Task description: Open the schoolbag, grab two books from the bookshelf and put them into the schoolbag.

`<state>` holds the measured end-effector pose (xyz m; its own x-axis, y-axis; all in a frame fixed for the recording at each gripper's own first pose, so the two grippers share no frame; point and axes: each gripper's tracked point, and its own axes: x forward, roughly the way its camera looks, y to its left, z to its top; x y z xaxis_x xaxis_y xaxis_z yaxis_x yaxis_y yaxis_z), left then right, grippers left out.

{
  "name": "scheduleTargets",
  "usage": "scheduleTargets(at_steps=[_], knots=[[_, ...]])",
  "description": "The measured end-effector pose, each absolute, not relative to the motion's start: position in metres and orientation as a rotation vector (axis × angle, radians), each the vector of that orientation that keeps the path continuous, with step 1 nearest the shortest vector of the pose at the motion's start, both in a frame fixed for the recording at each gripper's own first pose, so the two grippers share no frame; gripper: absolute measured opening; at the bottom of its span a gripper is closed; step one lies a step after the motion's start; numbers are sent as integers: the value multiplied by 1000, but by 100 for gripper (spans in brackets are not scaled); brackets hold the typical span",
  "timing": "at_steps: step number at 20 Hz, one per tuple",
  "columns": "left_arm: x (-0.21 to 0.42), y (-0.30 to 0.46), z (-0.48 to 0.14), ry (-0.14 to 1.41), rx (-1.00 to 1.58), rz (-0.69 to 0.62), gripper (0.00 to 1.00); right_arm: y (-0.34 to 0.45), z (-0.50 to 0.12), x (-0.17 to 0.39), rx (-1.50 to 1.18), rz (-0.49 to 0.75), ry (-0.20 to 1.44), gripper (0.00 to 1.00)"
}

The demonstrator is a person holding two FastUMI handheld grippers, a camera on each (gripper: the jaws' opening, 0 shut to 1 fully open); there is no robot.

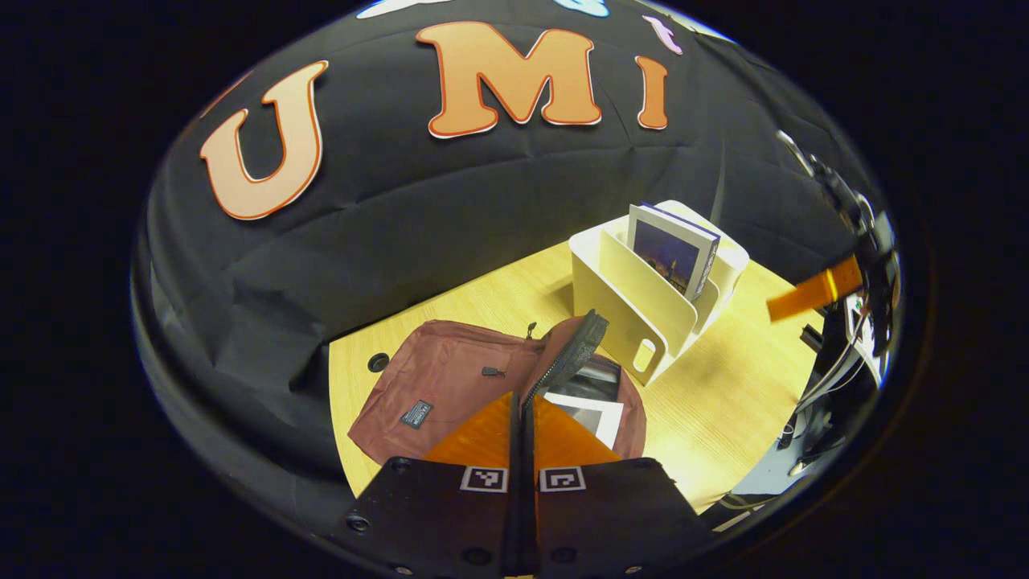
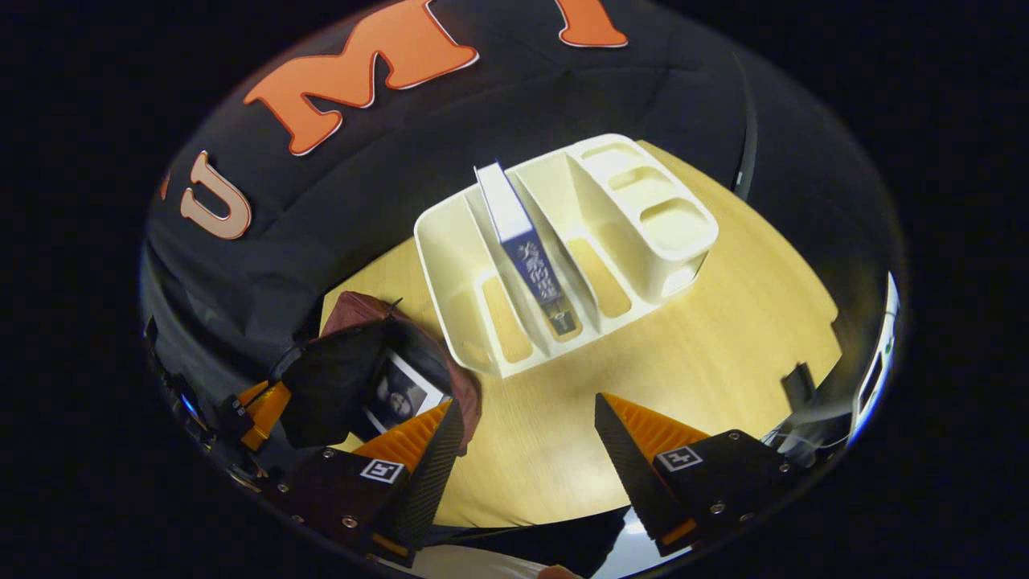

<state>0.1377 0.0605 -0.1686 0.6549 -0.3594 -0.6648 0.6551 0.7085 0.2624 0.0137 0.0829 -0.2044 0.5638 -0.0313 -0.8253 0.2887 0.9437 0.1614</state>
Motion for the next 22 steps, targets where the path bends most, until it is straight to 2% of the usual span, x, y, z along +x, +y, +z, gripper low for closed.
scheduleTargets(at_steps=[5,9,15,20,21,22], knots=[[144,62,-172,633,529,-598,1,74,-149,71,103,-142,965,98],[148,66,-175,644,531,-585,0,78,-140,129,14,-125,990,98],[155,71,-179,670,531,-555,1,64,-191,196,-42,-132,1129,98],[162,80,-182,696,539,-524,1,52,-238,213,-78,-143,1248,99],[162,80,-182,700,537,-521,1,51,-242,216,-78,-144,1258,98],[163,80,-183,702,538,-521,1,52,-248,217,-77,-140,1268,91]])
